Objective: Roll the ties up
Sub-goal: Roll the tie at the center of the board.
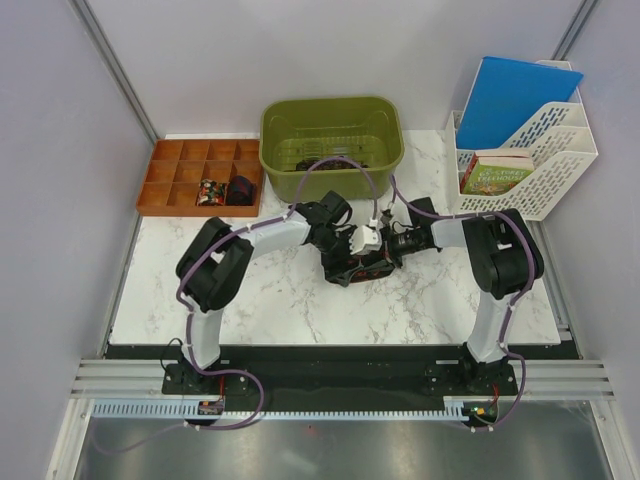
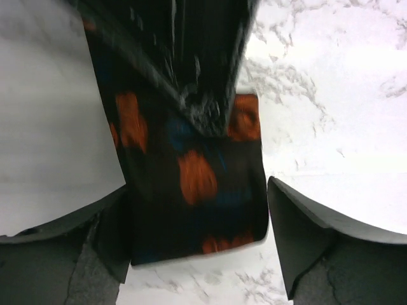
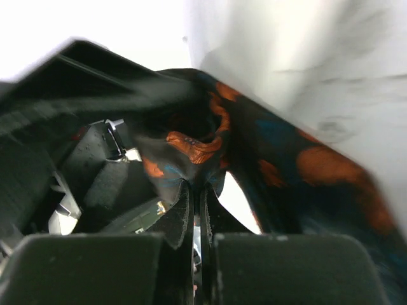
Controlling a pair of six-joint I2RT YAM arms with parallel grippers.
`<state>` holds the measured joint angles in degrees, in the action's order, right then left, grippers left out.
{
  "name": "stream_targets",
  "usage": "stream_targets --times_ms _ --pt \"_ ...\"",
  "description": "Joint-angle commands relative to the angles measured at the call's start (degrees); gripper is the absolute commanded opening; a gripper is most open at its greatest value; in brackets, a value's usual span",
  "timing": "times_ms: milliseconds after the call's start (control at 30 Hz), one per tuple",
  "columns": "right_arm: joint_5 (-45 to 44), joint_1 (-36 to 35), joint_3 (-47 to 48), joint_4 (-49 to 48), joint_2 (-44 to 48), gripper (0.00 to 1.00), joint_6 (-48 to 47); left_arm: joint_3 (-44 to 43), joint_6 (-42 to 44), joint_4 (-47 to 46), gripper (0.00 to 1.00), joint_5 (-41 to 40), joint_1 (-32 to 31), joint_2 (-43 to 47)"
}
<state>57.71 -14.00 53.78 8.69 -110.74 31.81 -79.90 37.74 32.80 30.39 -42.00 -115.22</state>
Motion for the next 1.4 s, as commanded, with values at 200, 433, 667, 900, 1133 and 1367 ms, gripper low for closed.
stream_targets --times_ms 200,433,667,900,1133,1367 --pt "-6.6 1.8 2.0 3.5 -5.9 0.0 -7.7 19.2 -12.1 -26.6 1.0 5.6 4.6 19.1" --pt "-8.1 2.0 3.2 5.2 -8.4 0.0 -9.7 20.3 -20.4 -29.5 1.0 0.9 4.6 22.1" --pt "-8.7 2.0 4.4 6.5 -10.6 0.0 -11.0 19.3 -9.7 -27.8 1.0 9.3 5.9 19.2" --pt "-9.1 2.0 5.3 6.9 -12.3 0.0 -11.9 22.2 1.5 -31.8 1.0 9.2 5.0 17.0" --pt "-8.7 1.9 5.7 7.0 -13.1 0.0 -12.1 21.2 3.3 -31.0 0.98 6.0 1.7 13.6" --pt "-7.5 0.9 4.7 6.9 -12.1 0.0 -11.2 20.0 3.0 -29.5 0.63 1.4 -0.8 11.7"
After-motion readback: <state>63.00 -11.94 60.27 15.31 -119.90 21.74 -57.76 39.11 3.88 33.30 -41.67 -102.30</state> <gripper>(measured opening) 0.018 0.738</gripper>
